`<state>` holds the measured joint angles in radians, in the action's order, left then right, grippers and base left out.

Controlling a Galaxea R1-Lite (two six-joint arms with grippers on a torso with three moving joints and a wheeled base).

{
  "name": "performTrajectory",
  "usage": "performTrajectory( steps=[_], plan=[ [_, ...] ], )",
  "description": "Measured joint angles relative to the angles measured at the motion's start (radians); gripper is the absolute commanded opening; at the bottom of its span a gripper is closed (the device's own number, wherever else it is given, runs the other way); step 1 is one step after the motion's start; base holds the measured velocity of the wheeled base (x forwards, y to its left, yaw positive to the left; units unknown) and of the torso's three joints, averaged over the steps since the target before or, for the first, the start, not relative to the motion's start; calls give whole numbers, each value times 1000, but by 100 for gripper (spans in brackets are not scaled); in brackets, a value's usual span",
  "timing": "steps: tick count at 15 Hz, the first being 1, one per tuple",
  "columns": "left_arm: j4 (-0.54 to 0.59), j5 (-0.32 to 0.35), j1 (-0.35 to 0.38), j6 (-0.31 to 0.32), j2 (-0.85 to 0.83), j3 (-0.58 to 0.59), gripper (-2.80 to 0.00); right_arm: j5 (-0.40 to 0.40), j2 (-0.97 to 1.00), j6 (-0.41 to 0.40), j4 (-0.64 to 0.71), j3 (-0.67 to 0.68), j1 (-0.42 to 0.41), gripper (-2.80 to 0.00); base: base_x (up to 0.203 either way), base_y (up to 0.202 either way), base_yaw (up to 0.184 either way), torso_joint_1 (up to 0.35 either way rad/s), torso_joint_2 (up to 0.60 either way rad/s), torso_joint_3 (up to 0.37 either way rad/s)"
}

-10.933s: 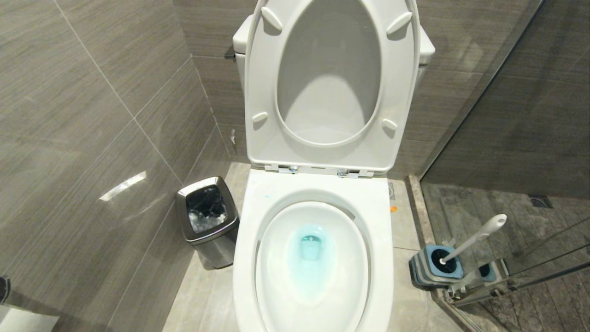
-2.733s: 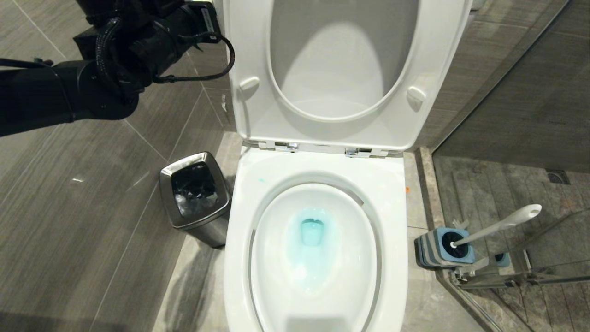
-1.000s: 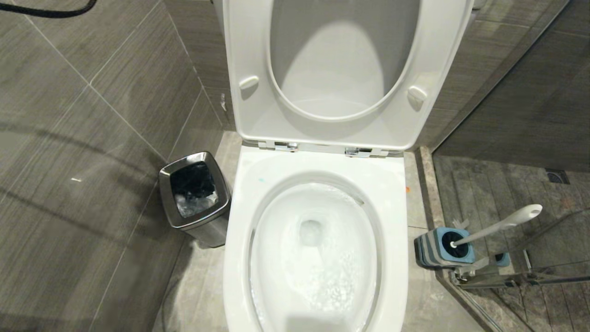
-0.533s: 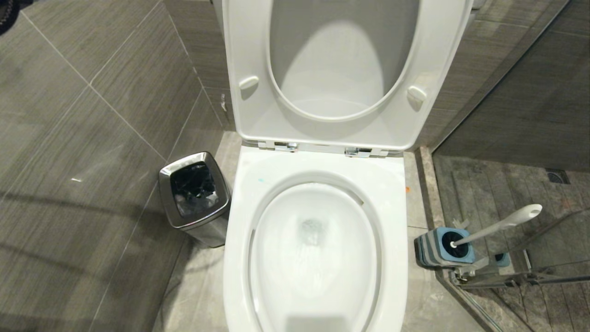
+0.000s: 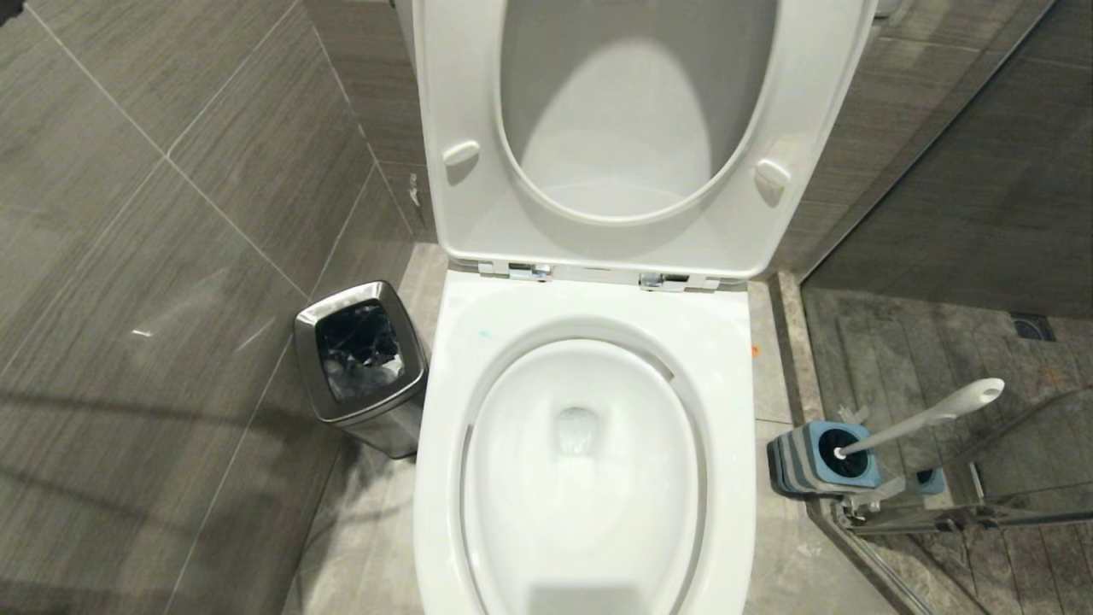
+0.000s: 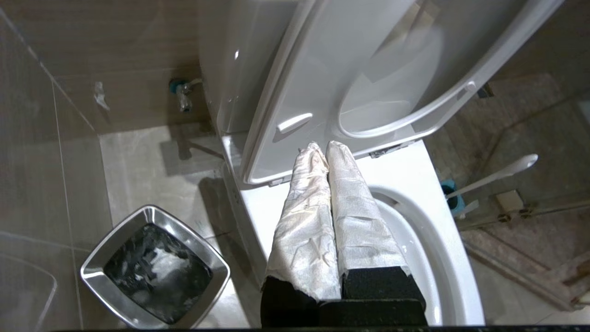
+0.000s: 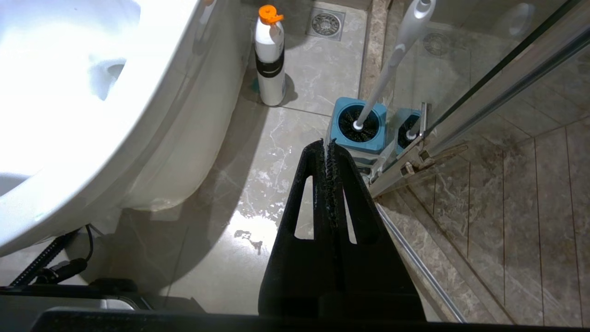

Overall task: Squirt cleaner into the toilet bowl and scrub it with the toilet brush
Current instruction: Flush the toilet, then close the toilet lid

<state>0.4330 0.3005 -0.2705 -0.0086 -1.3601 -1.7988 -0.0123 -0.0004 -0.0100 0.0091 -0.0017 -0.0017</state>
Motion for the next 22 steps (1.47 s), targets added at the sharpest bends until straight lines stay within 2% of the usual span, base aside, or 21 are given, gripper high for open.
performTrajectory(
  steps=[2,5,7,9,12,19,22],
  plan=[
    [-3,1,-21,25,10,10,-280,0,0,0,0,0,0,-280,0,0,0,0,0,0],
    [-16,0,-47,29,19,39,-280,1,0,0,0,0,0,-280,0,0,0,0,0,0],
    [-73,1,-53,24,15,54,-280,0,0,-1,0,0,0,-280,0,0,0,0,0,0],
    [-159,2,-51,-1,-9,60,-280,0,0,0,0,0,0,-280,0,0,0,0,0,0],
    [-330,5,-43,-72,-71,59,-280,0,0,0,0,0,0,-280,0,0,0,0,0,0],
    [-701,61,-34,-101,-276,38,-280,0,0,0,0,0,0,-280,0,0,0,0,0,0],
    [-866,79,-34,-165,-347,35,-280,0,0,0,0,0,0,-280,0,0,0,0,0,0]
  ],
)
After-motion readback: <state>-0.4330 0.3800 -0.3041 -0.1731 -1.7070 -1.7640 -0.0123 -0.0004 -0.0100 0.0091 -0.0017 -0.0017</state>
